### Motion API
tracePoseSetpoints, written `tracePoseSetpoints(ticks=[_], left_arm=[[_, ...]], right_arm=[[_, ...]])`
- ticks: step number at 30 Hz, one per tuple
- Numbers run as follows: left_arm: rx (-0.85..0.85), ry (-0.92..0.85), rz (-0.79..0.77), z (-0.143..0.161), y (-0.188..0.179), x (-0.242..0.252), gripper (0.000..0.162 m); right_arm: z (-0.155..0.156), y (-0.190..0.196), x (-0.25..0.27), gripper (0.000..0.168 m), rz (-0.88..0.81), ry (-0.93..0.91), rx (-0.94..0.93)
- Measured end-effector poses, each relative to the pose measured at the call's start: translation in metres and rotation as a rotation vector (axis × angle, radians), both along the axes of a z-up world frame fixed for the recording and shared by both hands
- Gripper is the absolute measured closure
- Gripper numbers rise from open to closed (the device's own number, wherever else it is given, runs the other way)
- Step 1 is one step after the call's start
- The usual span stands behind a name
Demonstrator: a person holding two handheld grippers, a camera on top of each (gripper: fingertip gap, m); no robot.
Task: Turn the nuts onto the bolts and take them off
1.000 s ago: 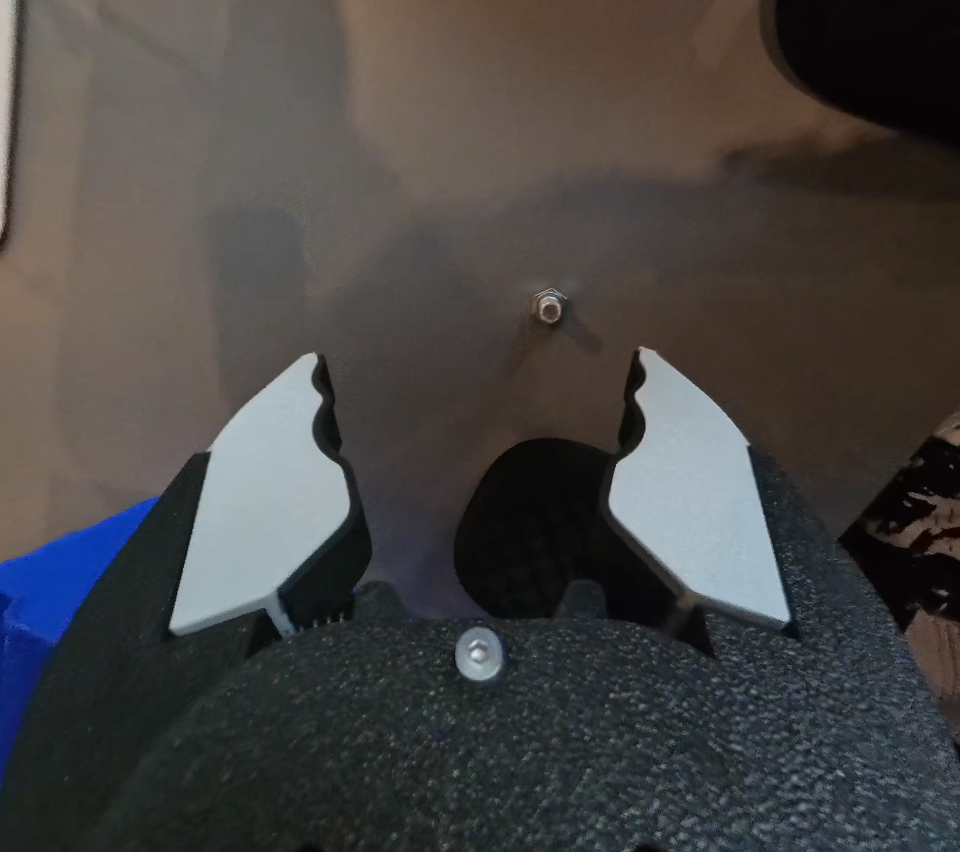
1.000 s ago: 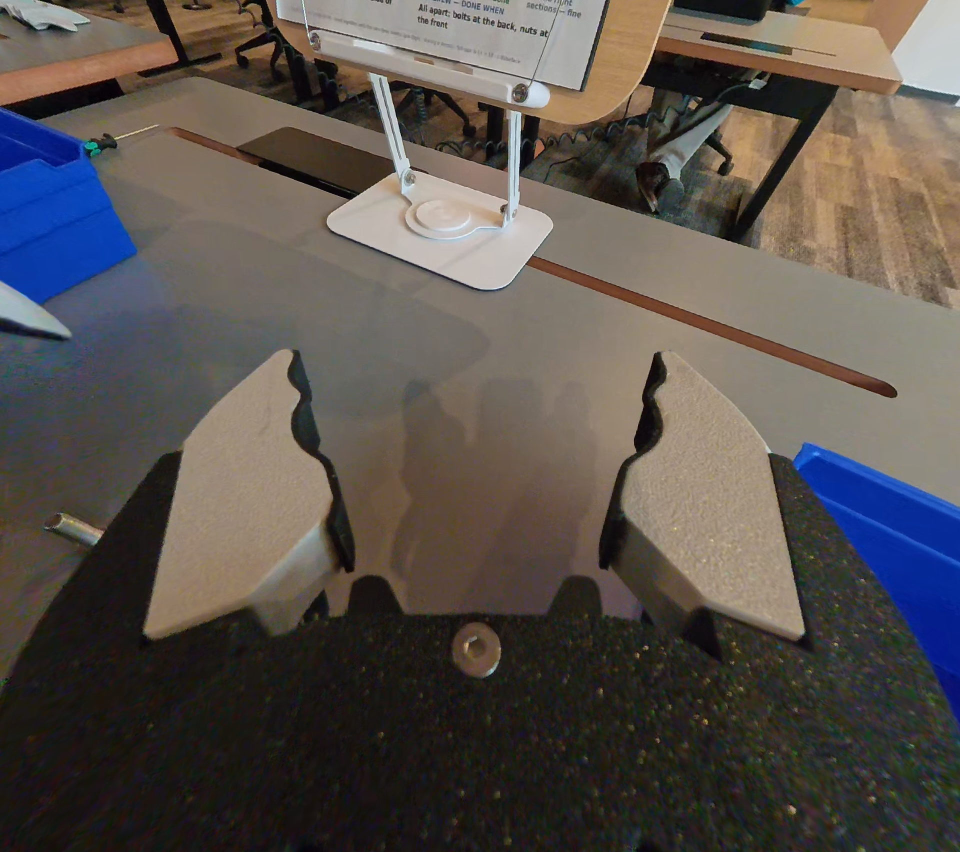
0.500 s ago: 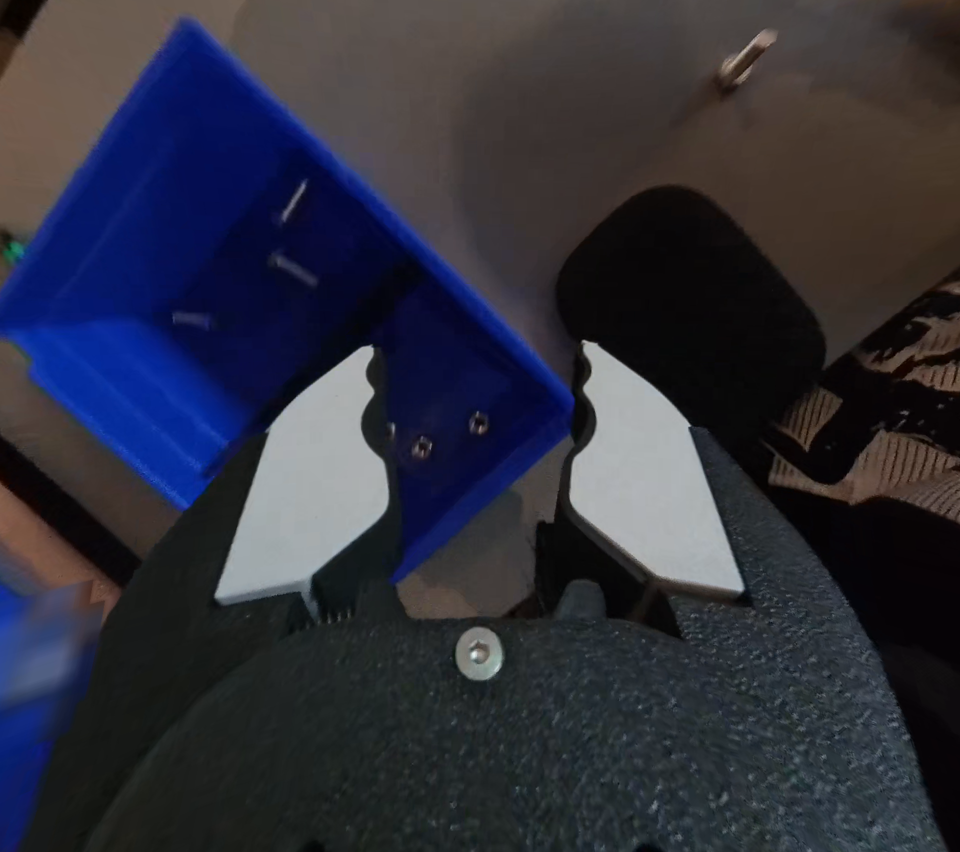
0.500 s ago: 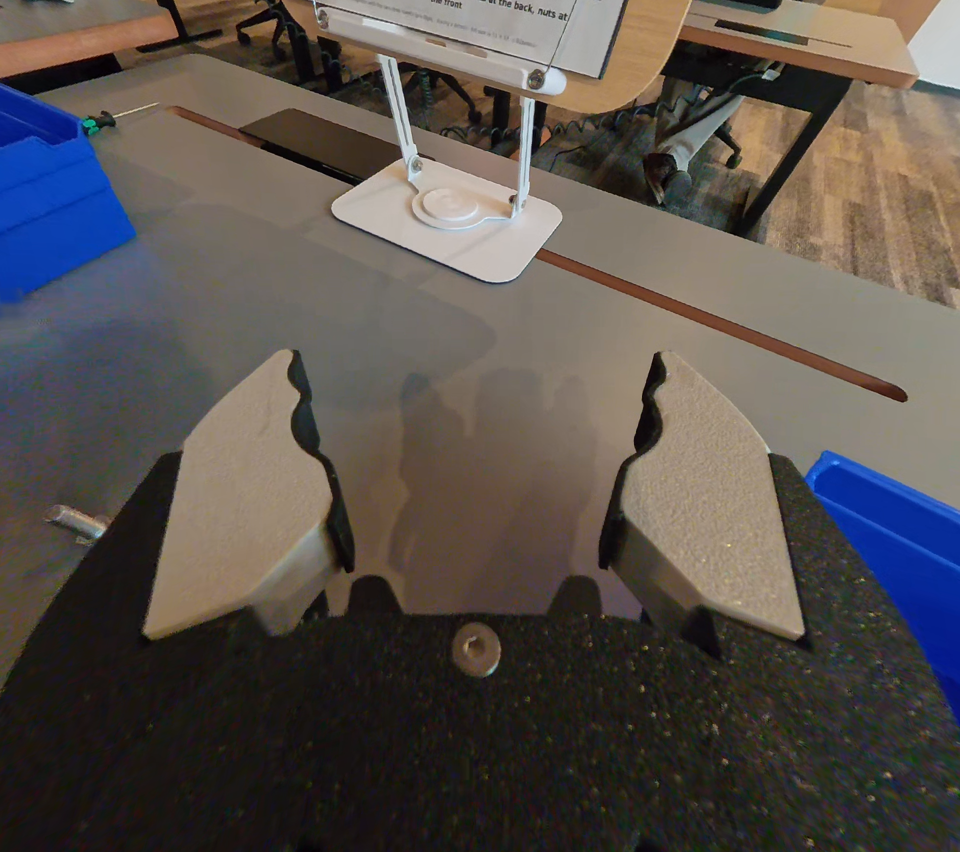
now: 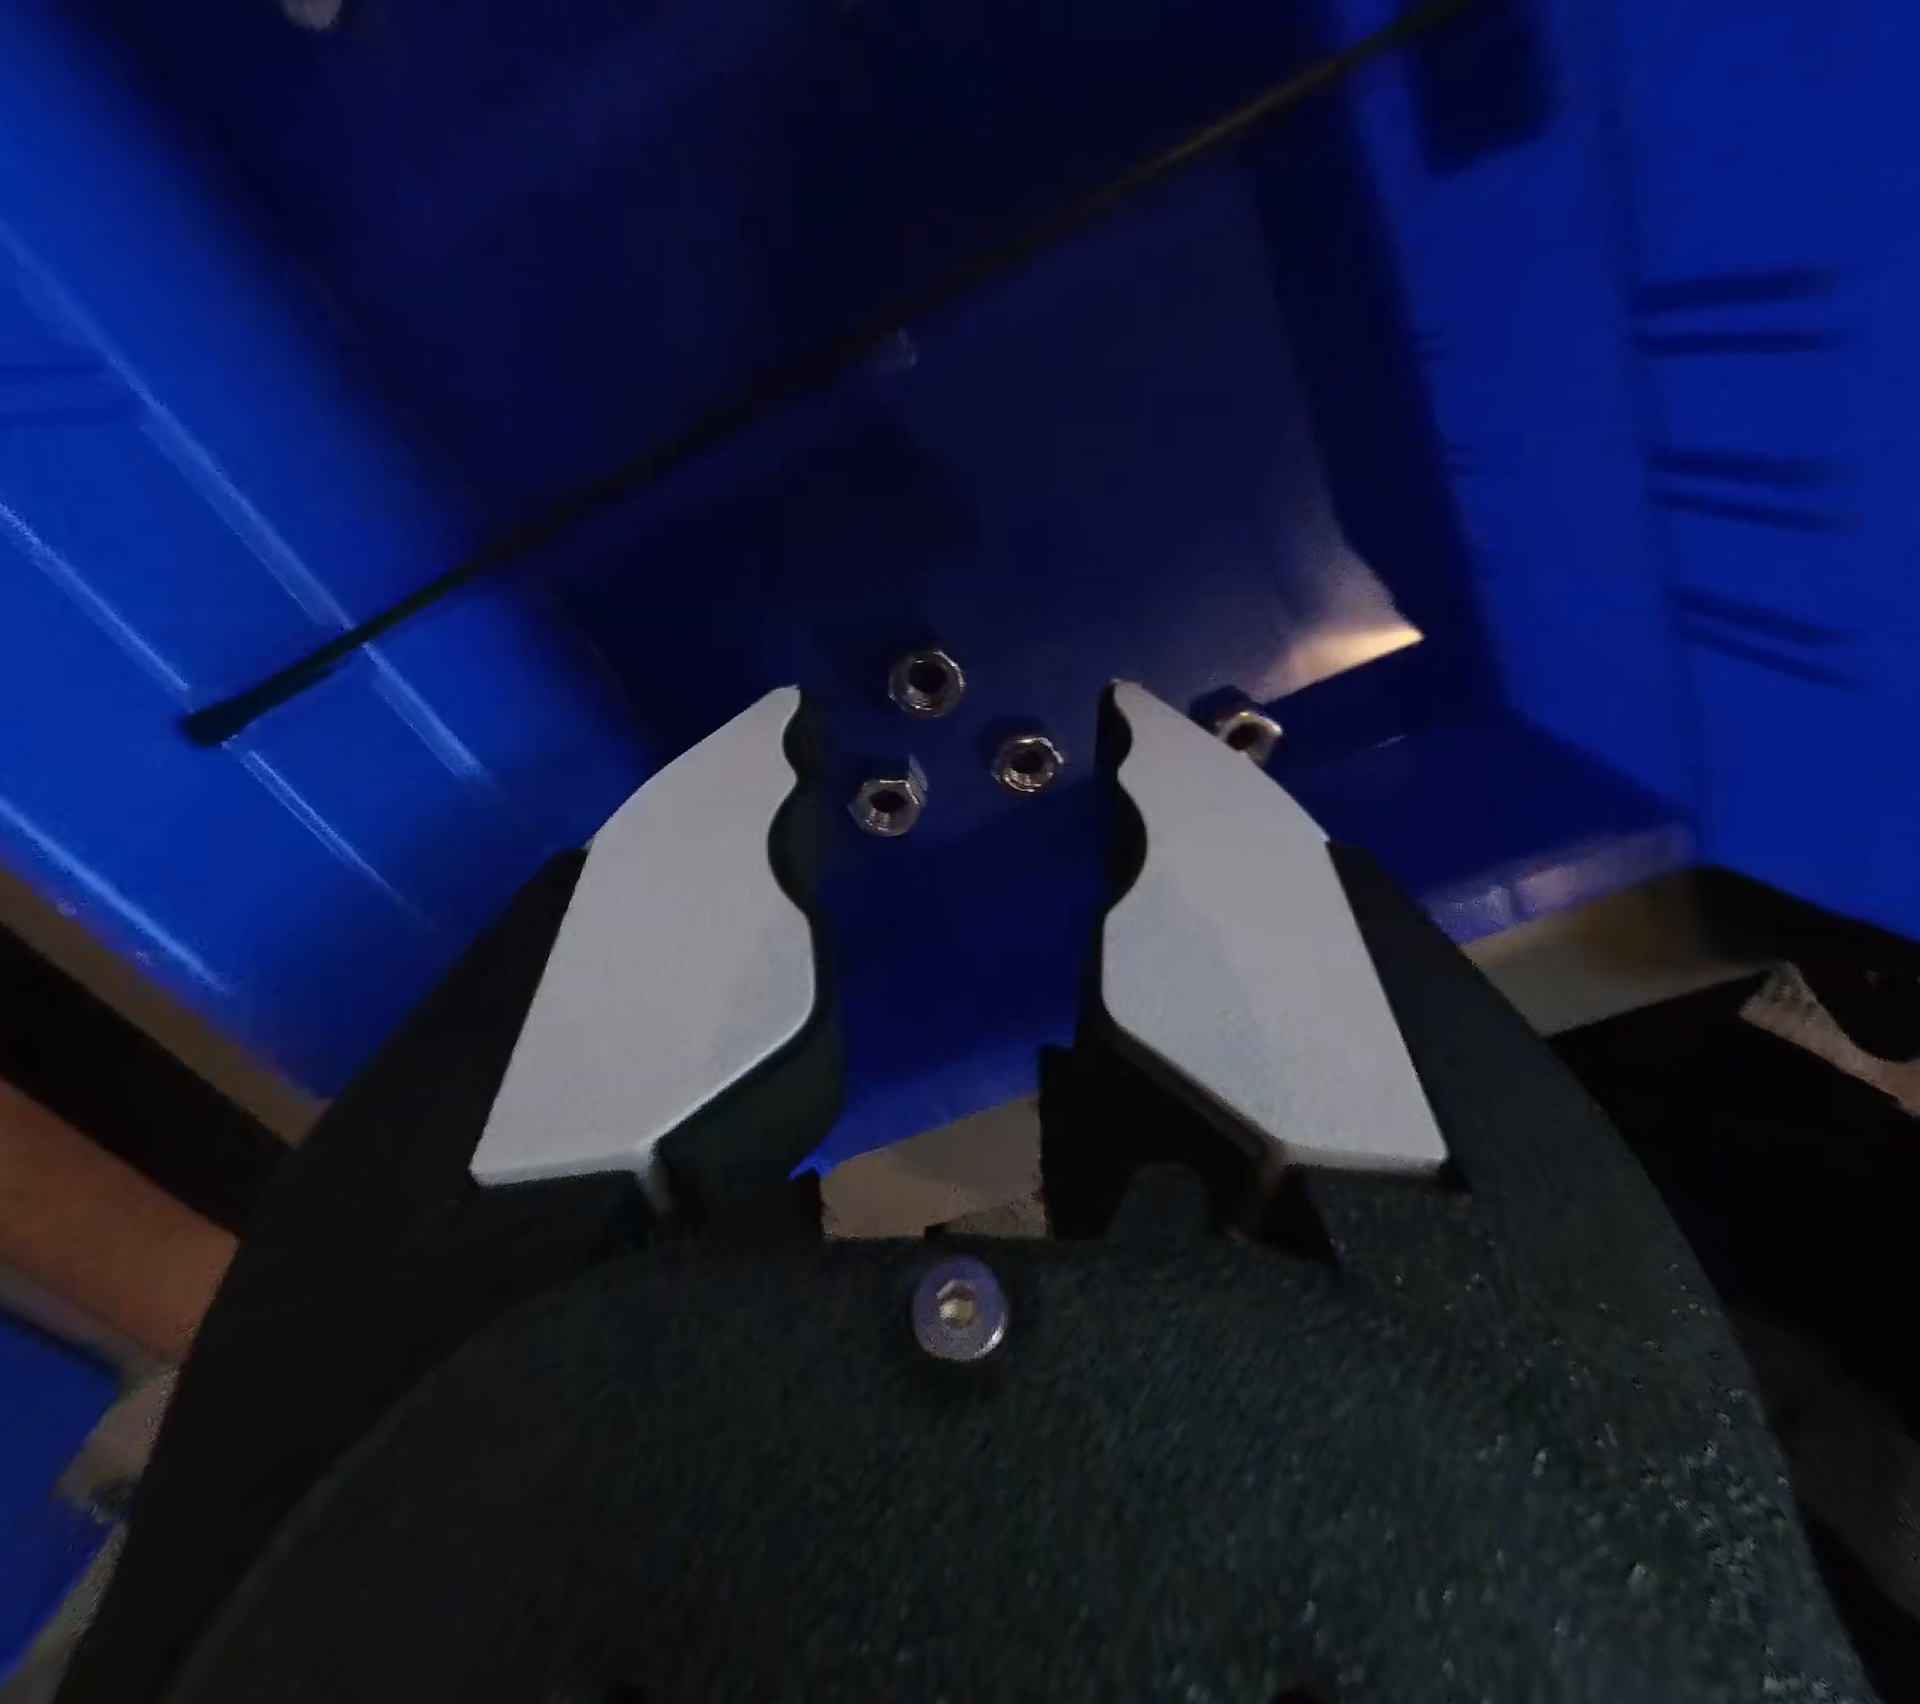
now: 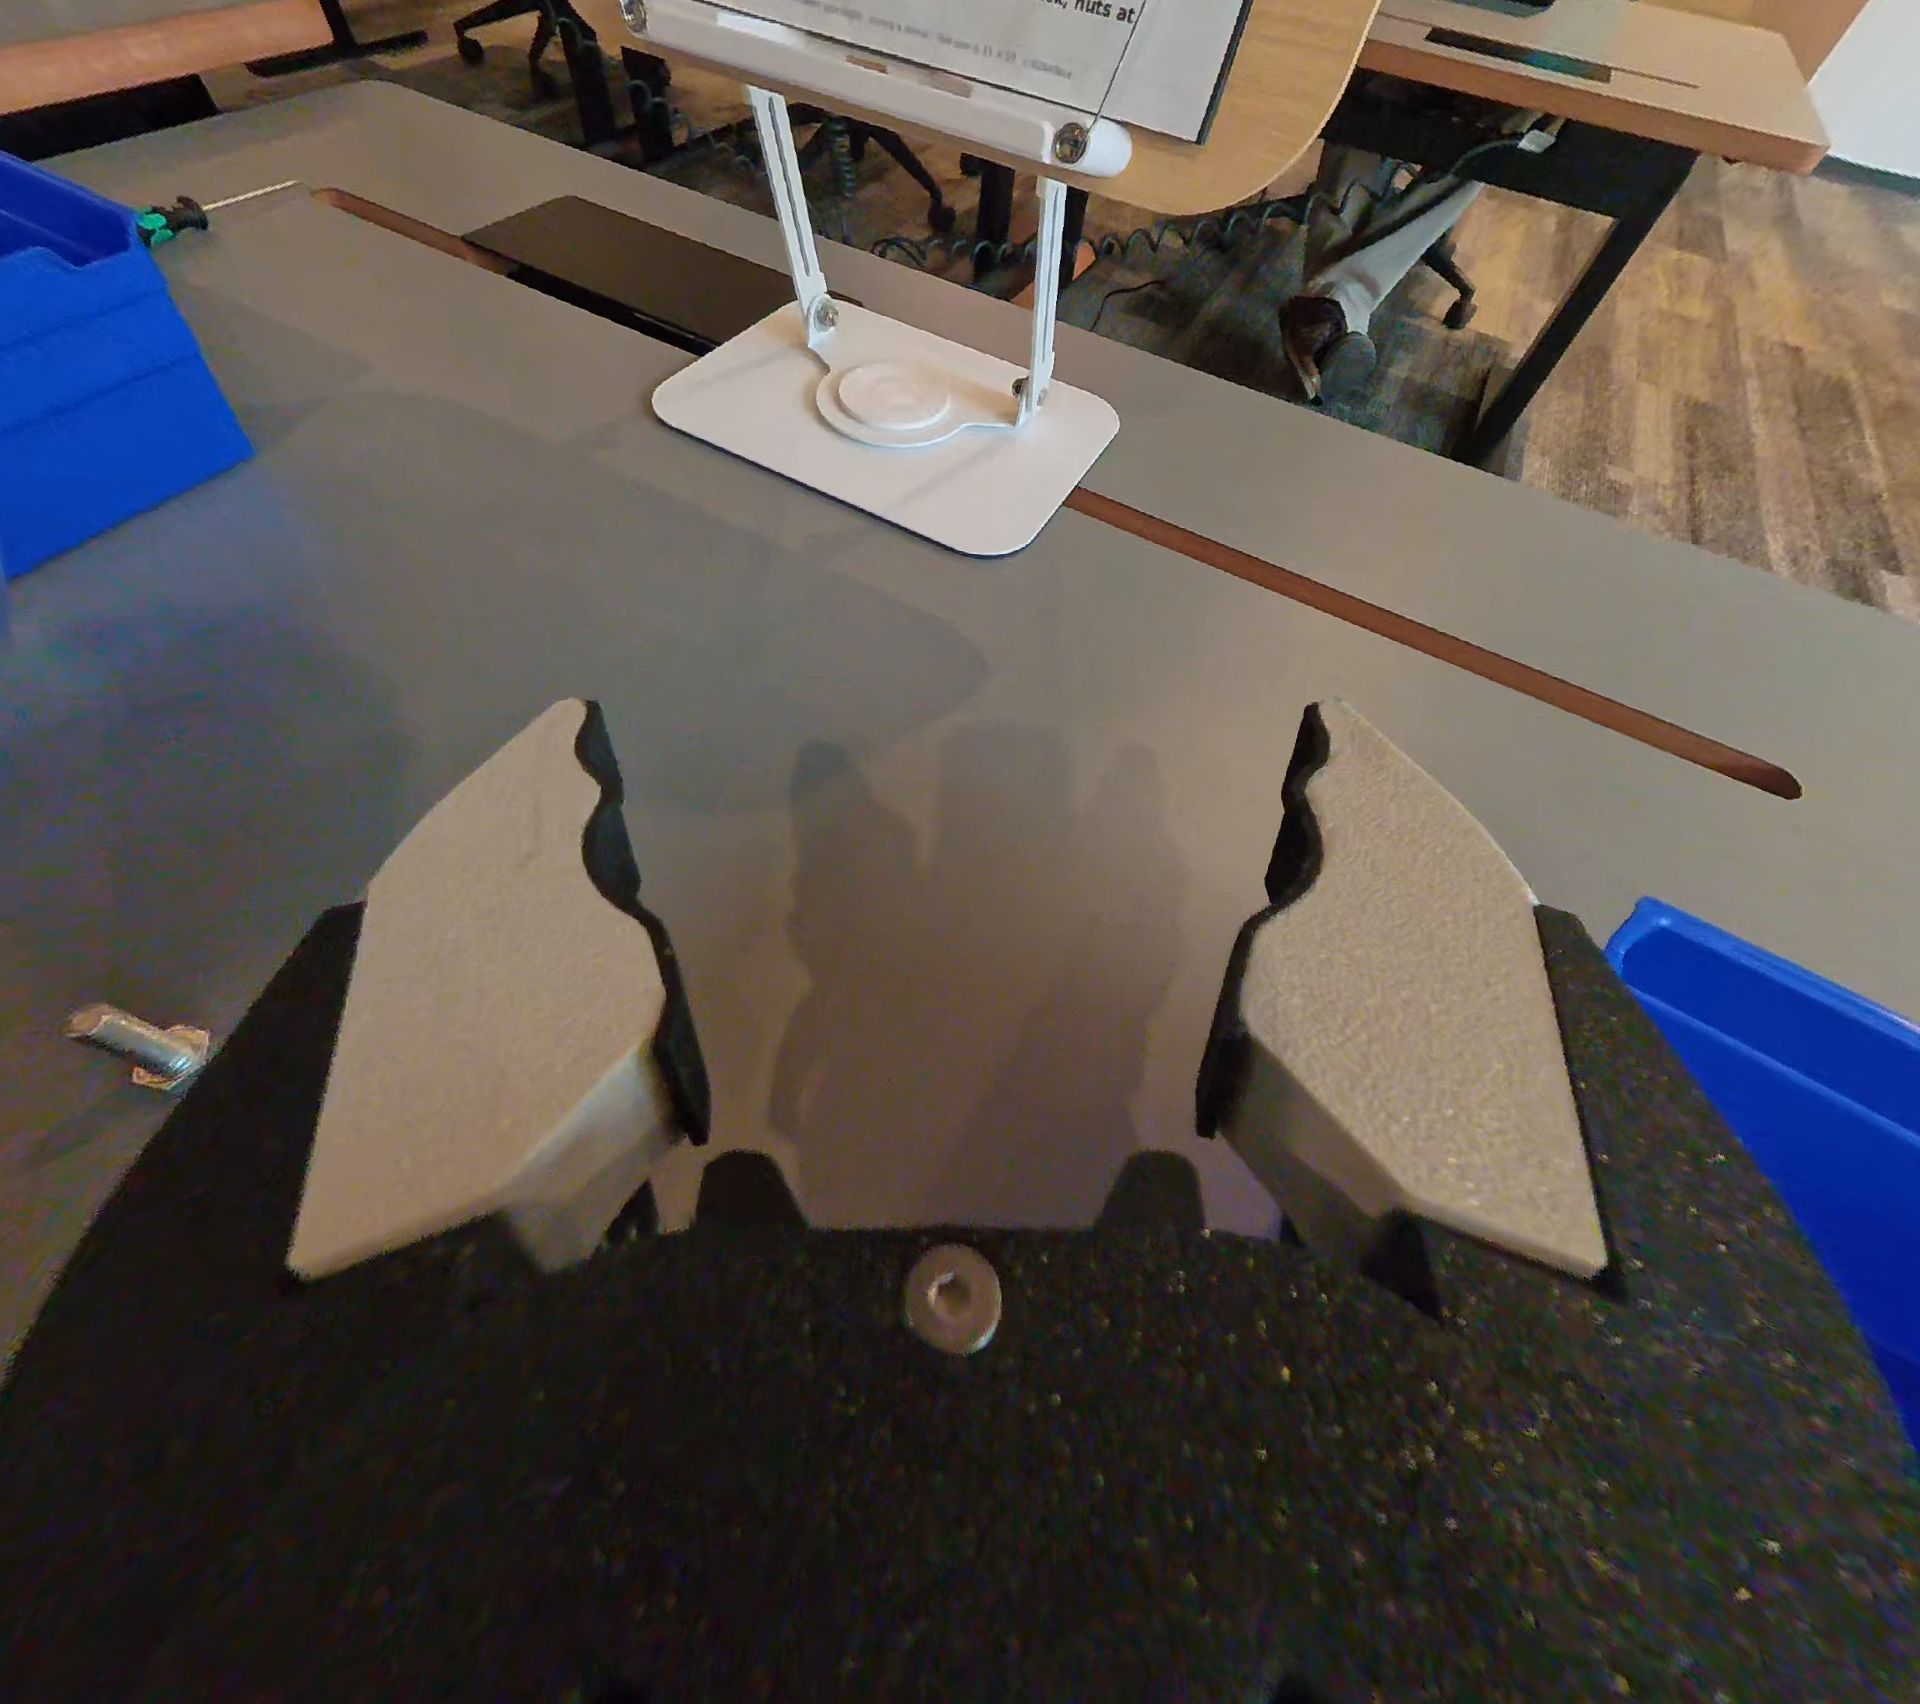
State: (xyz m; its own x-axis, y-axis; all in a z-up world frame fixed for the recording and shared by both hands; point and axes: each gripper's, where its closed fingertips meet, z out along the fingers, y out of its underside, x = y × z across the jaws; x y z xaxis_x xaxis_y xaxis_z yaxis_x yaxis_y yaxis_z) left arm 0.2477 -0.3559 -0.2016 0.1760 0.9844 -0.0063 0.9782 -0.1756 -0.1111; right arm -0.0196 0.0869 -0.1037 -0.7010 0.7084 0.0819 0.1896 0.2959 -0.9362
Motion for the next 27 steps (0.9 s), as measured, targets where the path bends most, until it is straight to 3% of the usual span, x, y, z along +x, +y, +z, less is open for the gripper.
tracePoseSetpoints(ticks=[4,12,27], left_arm=[[-0.07,-0.039,0.016,-0.014,-0.009,0.003,0.108],[-0.056,-0.065,0.046,-0.035,-0.011,0.004,0.117],[-0.025,-0.083,0.072,-0.042,-0.014,0.006,0.125]], right_arm=[[0.0,0.0,0.0,0.048,0.0,0.002,0.002],[0.002,0.0,0.001,0.049,-0.001,0.008,0.001],[0.002,0.001,-0.001,0.049,-0.009,0.012,0.001]])
